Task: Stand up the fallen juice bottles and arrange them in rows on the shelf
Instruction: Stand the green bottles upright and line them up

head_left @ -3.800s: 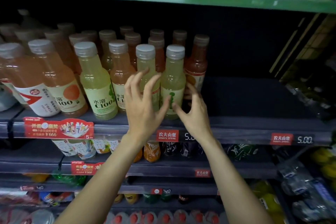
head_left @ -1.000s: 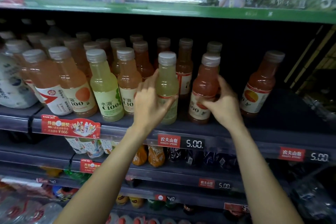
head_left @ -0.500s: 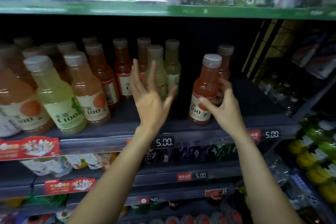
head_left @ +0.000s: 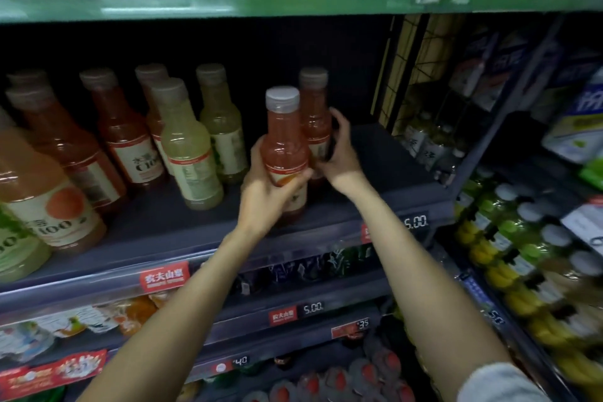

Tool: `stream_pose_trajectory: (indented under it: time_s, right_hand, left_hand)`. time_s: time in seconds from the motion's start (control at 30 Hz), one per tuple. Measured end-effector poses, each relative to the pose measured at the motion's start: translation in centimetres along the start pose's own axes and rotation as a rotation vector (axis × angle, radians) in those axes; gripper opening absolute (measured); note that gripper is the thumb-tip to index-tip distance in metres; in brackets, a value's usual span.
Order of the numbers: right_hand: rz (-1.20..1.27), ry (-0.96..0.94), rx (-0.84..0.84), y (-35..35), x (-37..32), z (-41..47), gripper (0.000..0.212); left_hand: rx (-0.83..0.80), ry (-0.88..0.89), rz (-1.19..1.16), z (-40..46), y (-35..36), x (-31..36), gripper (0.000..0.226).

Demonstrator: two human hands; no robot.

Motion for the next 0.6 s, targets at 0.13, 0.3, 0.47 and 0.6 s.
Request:
stream_pose_trajectory:
  time_s: [0.13, 0.3, 0.47, 0.6]
  right_hand:
    - [-0.034, -0.055, 0.172, -3.2, 1.2, -0.6, 0.087]
    - [-0.102, -0.106, 0.354, -10.8, 2.5, -1.5, 0.082]
    - [-0.173, -0.089, 0.416, -14.7, 3.8, -1.2, 0.083]
    - [-0.164, -0.050, 0.398, -15.5, 4.2, -1.0, 0.087]
  left_hand:
    - [-0.019, -0.057, -0.042, 1.6, 2.1, -0.1, 0.091]
    - [-0.078, -0.036, 0.008, 4.9, 7.7, 0.9, 0.079]
    - [-0.148, -0.052, -0.114, 7.5, 13.6, 0.8, 0.071]
    - [-0.174, -0.072, -0.153, 8.8, 16.3, 0.6, 0.071]
Point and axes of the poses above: each hand's wrist, its own z-axis towards the middle knuckle, its own y-axis out of the palm, x = y × z, the point moved 7 cm from there along z, towards the middle knuckle
